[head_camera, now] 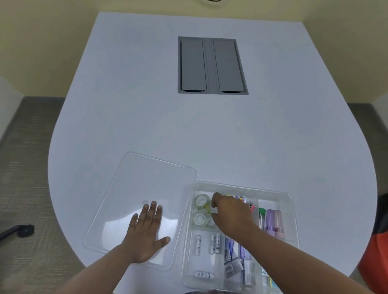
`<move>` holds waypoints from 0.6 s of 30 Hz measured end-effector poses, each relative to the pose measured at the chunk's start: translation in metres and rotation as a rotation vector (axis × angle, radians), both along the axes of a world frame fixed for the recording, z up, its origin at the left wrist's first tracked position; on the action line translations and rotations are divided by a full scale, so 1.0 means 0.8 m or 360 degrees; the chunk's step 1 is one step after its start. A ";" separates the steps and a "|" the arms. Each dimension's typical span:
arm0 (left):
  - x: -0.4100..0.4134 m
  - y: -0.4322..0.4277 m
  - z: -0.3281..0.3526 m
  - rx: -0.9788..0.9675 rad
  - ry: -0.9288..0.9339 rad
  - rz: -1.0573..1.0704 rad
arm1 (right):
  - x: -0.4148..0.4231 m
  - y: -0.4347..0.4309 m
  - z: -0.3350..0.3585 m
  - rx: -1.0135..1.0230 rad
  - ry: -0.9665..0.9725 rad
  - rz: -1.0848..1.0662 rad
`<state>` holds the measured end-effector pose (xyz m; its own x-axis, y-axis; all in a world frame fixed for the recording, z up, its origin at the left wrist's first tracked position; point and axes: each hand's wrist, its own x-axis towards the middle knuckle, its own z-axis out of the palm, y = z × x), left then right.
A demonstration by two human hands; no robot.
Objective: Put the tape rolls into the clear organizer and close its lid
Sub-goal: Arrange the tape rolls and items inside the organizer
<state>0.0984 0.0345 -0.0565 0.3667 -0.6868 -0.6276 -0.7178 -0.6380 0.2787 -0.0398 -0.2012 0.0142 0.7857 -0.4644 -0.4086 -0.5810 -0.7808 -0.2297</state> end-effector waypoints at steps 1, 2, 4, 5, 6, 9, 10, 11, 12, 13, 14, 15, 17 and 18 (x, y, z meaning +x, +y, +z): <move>0.000 0.000 0.000 0.0005 0.0002 -0.0008 | 0.001 0.001 -0.002 -0.0011 0.0030 0.0019; 0.000 0.000 -0.001 0.0007 0.0005 -0.0009 | 0.001 0.002 -0.004 -0.0023 0.0044 0.0029; 0.000 0.000 -0.003 0.0004 0.0006 -0.0003 | 0.000 0.004 -0.008 -0.0034 0.0040 0.0021; 0.000 0.000 -0.003 0.0007 0.0006 -0.0006 | 0.000 0.004 -0.009 -0.0035 0.0025 0.0008; 0.000 0.000 -0.003 0.0014 0.0009 -0.0011 | -0.001 0.005 -0.009 -0.0030 0.0003 -0.0004; 0.001 0.000 -0.003 0.0023 0.0017 -0.0015 | -0.003 0.007 -0.008 0.0010 -0.0081 -0.0044; 0.000 0.000 -0.002 0.0024 0.0013 -0.0017 | -0.004 0.008 -0.007 0.0025 -0.0118 -0.0061; 0.000 0.000 -0.002 0.0026 0.0009 -0.0020 | -0.005 0.009 -0.006 0.0041 -0.0161 -0.0083; 0.000 -0.001 -0.002 0.0029 0.0006 -0.0023 | -0.007 0.010 -0.005 0.0055 -0.0207 -0.0110; 0.000 -0.001 -0.003 0.0034 0.0006 -0.0026 | -0.009 0.011 -0.004 0.0066 -0.0250 -0.0139; 0.001 -0.002 -0.004 0.0041 0.0008 -0.0030 | -0.010 0.012 -0.003 0.0076 -0.0288 -0.0164; 0.001 -0.002 -0.004 0.0051 0.0013 -0.0035 | -0.010 0.013 -0.002 0.0083 -0.0319 -0.0178; 0.003 -0.003 -0.006 0.0075 0.0028 -0.0049 | -0.006 0.014 -0.001 0.0081 -0.0364 -0.0186; 0.004 -0.003 -0.007 0.0080 0.0035 -0.0050 | -0.002 0.014 -0.001 0.0074 -0.0377 -0.0186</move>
<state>0.1017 0.0321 -0.0625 0.3312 -0.6654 -0.6690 -0.7320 -0.6286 0.2629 -0.0413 -0.1897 0.0134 0.8041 -0.5427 -0.2429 -0.5924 -0.6969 -0.4042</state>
